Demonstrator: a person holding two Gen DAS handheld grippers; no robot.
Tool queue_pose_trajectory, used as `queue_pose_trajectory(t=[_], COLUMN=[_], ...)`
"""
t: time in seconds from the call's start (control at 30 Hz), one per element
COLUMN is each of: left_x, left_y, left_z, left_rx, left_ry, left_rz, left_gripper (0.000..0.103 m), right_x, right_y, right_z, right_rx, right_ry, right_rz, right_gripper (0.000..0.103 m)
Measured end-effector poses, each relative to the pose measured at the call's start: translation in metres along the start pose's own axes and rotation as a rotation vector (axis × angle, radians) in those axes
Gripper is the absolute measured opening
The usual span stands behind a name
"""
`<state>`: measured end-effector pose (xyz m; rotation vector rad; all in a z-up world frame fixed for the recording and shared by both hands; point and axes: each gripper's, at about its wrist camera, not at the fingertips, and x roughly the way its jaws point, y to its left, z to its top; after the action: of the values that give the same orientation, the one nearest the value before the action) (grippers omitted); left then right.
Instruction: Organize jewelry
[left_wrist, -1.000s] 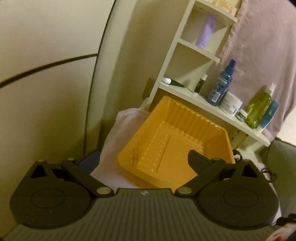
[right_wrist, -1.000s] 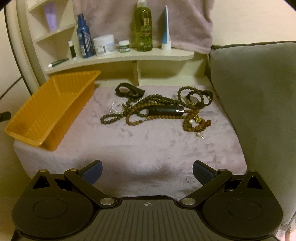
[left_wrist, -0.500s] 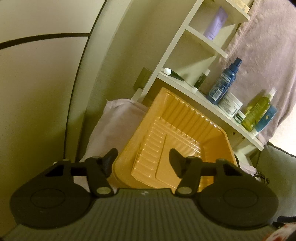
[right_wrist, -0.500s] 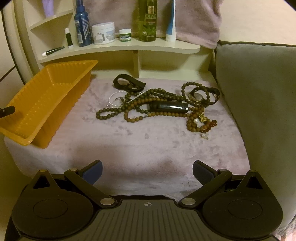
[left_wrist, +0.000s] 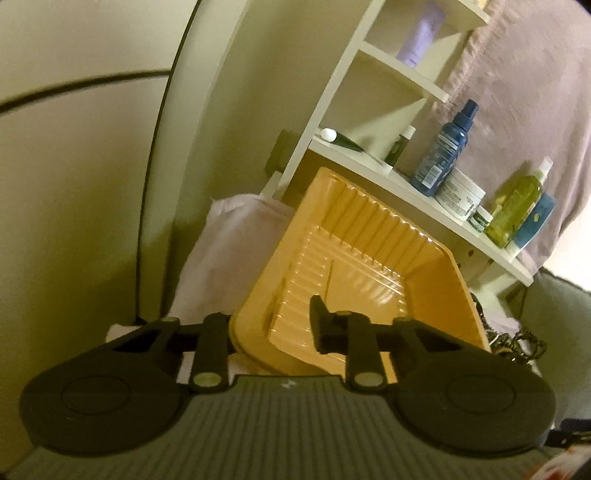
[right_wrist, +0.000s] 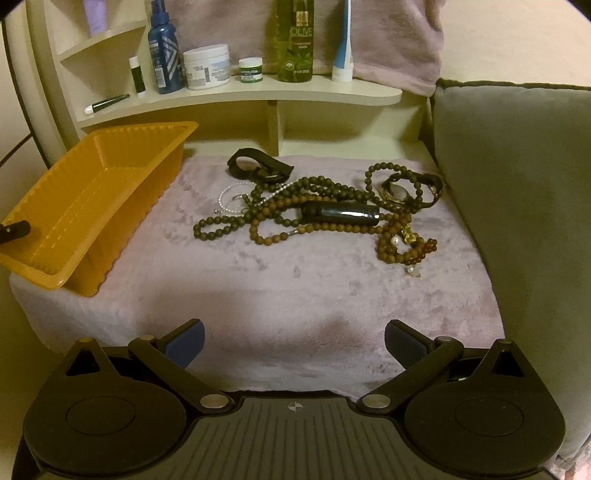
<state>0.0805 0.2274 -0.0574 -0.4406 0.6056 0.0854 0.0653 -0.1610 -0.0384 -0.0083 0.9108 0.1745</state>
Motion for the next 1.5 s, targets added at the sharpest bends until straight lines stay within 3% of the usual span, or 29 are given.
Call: queue_pose_trajectory(t=[0.13, 0.4, 0.9, 0.97, 1.07, 1.17, 1.3, 1.47, 1.5], left_x=[-0.008, -0.030, -0.053, -0.054, -0.055, -0.054, -0.053, -0.051, -0.051], left_y=[-0.016, -0.065, -0.132, -0.140, -0.146, -0.152, -0.156, -0.161, -0.162], left_z=[0.000, -0.010, -0.015, -0.016, -0.019, -0.019, -0.019, -0.020, -0.020], left_rx=[0.066, 0.233, 0.470, 0.498, 0.521, 0.534, 0.545, 0.563, 0.565], left_ry=[0.000, 0.002, -0.047, -0.052, -0.055, -0.053, -0.049, -0.049, -0.049], left_rz=[0.031, 0.106, 0.209, 0.219, 0.224, 0.227, 0.231, 0.231, 0.232], left_gripper=[0.012, 0.006, 0.006, 0.006, 0.006, 0.006, 0.006, 0.006, 0.006], right_x=[-0.001, -0.004, 0.008, 0.016, 0.033, 0.045, 0.054, 0.059, 0.058], right_y=[-0.004, -0.020, -0.087, -0.093, -0.101, -0.105, -0.108, -0.107, -0.106], right_z=[-0.001, -0.004, -0.003, 0.000, 0.002, 0.001, 0.002, 0.004, 0.004], right_rx=[0.015, 0.057, 0.084, 0.064, 0.042, 0.023, -0.008, -0.043, -0.046], right_ry=[-0.012, -0.057, -0.234, -0.236, -0.203, -0.181, -0.178, -0.174, -0.178], right_rz=[0.009, 0.012, -0.022, -0.026, -0.025, -0.025, -0.023, -0.024, -0.026], right_gripper=[0.103, 0.103, 0.101, 0.073, 0.054, 0.040, 0.032, 0.010, 0.010])
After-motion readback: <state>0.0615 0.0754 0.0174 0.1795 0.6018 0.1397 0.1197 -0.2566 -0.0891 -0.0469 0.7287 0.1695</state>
